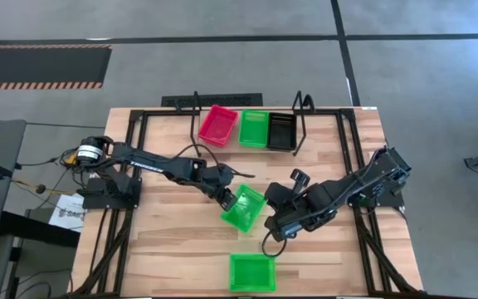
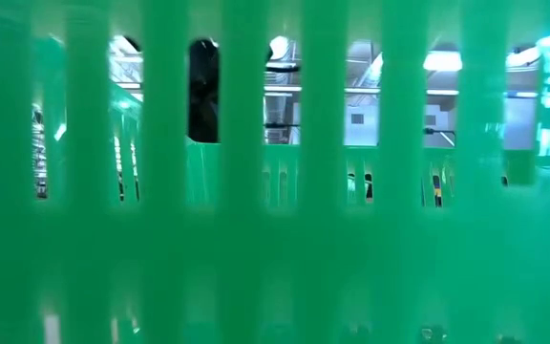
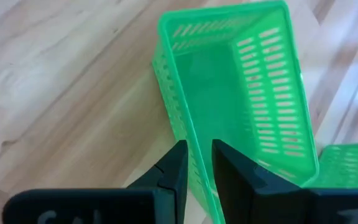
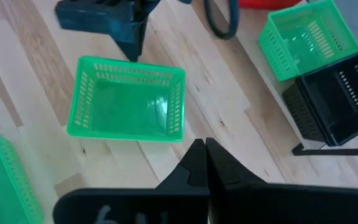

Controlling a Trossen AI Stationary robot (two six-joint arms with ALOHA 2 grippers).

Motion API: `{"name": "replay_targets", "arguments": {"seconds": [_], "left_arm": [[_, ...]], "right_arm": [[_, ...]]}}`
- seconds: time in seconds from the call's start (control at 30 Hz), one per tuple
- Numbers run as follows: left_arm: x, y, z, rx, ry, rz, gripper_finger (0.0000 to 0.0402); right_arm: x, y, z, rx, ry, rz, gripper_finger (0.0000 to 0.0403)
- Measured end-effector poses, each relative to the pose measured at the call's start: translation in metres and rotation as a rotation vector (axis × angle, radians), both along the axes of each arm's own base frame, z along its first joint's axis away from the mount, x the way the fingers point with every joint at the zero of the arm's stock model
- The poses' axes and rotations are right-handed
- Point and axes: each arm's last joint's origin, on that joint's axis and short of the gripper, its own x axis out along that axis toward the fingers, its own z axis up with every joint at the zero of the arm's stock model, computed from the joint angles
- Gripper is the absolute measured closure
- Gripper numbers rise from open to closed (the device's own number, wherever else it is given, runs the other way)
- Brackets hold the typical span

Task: Stack baskets on shelf by color
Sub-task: Stack the left green bin on top of the other green bin on the shelf

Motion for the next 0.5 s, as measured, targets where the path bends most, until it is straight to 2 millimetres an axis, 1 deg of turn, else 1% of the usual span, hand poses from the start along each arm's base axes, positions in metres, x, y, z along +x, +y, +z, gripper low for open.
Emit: {"name": "replay_targets", "arguments": {"seconds": [0.17, 0.3, 0.5], "left_arm": [[0.000, -0.007, 0.000, 0.018, 0.002, 0.034, 0.0345], [-0.002, -0.011, -0.001, 0.040, 0.014, 0.040, 0.0358], [-0.001, -0.014, 0.000, 0.025, 0.008, 0.067, 0.0377]], "right_arm": [[-0.003, 0.004, 0.000, -0.021, 0.025, 0.047, 0.0403], [-0.005, 0.008, 0.000, -0.033, 0.039, 0.077, 0.0403], [-0.009, 0.015, 0.000, -0.044, 0.048, 0.105, 0.0403]]}}
